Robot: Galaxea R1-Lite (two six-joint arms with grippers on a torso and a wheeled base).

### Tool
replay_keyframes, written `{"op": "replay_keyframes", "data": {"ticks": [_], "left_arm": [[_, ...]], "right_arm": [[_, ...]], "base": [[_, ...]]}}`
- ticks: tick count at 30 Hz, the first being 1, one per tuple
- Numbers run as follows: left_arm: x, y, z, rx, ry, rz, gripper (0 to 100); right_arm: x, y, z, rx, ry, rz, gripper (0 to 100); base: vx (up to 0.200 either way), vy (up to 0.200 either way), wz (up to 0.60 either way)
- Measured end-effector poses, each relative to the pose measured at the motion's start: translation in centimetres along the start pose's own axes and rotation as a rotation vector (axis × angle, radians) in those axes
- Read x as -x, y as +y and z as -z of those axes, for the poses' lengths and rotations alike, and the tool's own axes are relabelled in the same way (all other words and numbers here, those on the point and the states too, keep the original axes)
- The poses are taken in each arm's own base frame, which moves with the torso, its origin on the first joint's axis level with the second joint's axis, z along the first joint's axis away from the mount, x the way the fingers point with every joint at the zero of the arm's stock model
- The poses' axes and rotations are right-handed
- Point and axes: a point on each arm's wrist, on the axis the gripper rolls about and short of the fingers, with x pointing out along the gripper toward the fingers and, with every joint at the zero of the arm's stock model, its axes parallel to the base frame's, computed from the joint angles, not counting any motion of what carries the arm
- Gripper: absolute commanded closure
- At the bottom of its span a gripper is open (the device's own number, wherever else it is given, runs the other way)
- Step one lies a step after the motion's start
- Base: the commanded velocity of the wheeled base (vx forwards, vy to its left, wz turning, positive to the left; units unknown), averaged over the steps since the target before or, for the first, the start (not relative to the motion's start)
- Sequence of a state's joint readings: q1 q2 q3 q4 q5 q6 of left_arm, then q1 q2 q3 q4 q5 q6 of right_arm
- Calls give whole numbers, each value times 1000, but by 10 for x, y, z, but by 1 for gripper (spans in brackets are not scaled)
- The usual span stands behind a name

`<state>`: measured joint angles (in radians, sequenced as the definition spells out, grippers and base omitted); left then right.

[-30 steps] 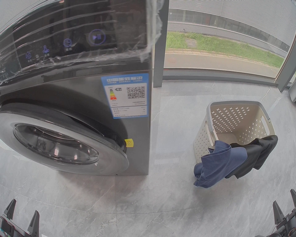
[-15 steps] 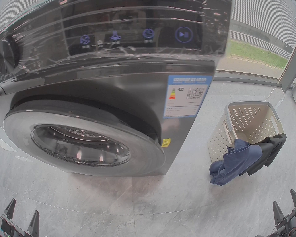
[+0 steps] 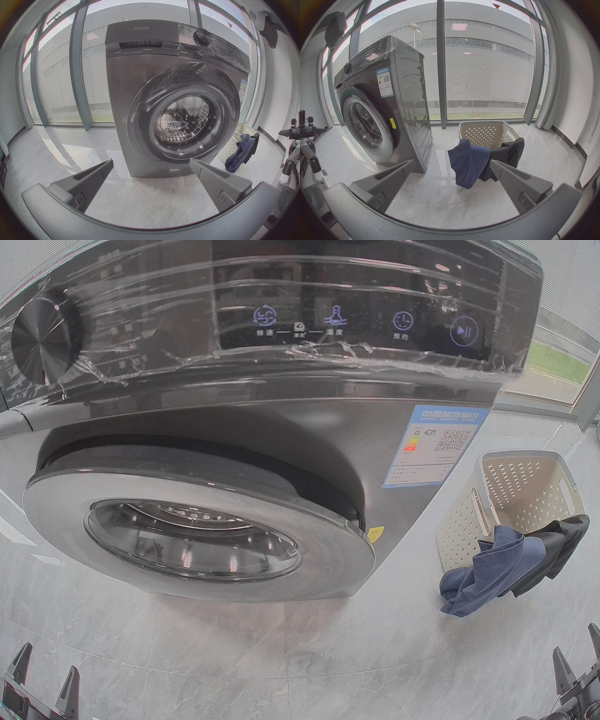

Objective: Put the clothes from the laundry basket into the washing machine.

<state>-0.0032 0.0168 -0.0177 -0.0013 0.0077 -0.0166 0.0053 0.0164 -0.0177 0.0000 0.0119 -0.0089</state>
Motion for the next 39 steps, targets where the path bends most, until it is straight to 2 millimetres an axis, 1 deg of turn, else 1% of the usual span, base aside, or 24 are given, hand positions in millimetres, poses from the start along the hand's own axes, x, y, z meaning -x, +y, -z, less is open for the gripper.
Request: {"op": "replay_keyframes", "data": {"ticks": [6,21,30,36,39], "left_arm": [[0,0,0,1,0,0,0],[0,0,0,1,0,0,0],[0,0,0,1,0,0,0],[0,0,0,1,0,1,0],[0,0,0,1,0,1,0]], "right_arm": [[0,0,0,0,0,0,0],[0,0,0,0,0,-1,0],[0,0,0,0,0,0,0],[0,0,0,0,0,0,0],[0,0,0,0,0,0,0]], "base": [[0,200,0],[0,0,0],[-200,0,0],[0,0,0],[0,200,0]]}}
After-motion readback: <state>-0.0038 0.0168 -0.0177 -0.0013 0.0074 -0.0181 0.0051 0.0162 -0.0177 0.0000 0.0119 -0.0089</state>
